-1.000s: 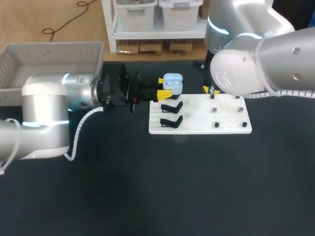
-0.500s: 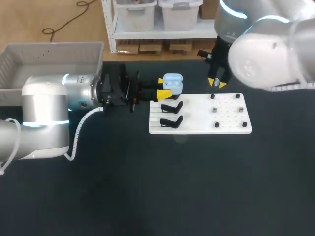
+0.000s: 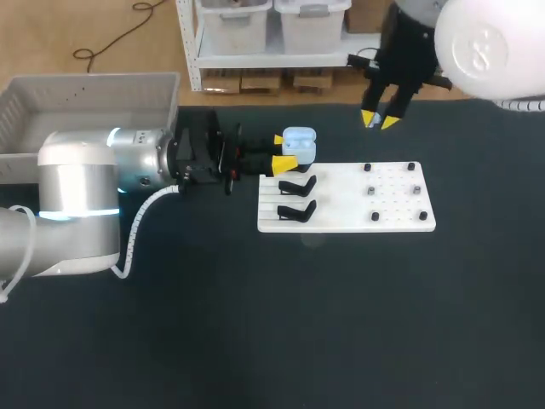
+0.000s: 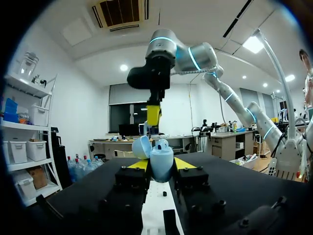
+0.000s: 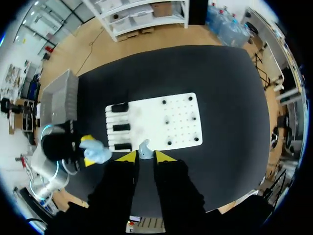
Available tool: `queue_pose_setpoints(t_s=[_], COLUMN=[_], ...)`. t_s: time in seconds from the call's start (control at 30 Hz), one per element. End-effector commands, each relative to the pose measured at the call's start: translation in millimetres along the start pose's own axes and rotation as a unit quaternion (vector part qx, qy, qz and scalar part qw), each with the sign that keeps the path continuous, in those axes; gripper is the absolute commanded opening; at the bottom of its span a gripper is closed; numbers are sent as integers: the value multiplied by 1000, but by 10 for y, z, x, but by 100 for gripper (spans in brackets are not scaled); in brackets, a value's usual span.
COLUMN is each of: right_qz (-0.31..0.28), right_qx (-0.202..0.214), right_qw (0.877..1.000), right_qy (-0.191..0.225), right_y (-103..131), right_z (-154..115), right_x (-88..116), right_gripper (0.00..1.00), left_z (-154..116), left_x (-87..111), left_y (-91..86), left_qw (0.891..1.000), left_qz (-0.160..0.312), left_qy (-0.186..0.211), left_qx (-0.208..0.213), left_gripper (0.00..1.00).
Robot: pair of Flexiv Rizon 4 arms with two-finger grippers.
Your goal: Pick up each earbud case from the left stands, insert the matching earbuds, close the lid, and place the case in the box.
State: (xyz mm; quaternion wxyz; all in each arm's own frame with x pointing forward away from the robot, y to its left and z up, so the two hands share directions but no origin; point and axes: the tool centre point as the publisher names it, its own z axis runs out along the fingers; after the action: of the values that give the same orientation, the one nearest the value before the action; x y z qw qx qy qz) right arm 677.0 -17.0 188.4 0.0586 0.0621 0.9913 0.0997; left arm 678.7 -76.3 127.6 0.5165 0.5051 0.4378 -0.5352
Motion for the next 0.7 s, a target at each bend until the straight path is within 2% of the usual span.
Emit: queue_pose_setpoints(t_s=[0.03,0.2,0.37,0.7], right_qz=[-33,-79,-123,-123], right_qx=[2,-20,-27,-27], right_qw=[999,996,989,989], right_qy=[7,34,75,75], right_y=[199,420,577,577], right_z=[-194,-311,-282,-282], right_x=[128,231,288,288], right_gripper=[0,0,0,0], left_z=[2,2,2,2], left_x=[8,8,8,8], left_y=[9,9,9,9], left_qw=[1000,1000,1000,1000], left_qz=[0,0,0,0], left_qy=[0,0,0,0], left_qx=[1,1,1,1], left_gripper=[0,0,0,0])
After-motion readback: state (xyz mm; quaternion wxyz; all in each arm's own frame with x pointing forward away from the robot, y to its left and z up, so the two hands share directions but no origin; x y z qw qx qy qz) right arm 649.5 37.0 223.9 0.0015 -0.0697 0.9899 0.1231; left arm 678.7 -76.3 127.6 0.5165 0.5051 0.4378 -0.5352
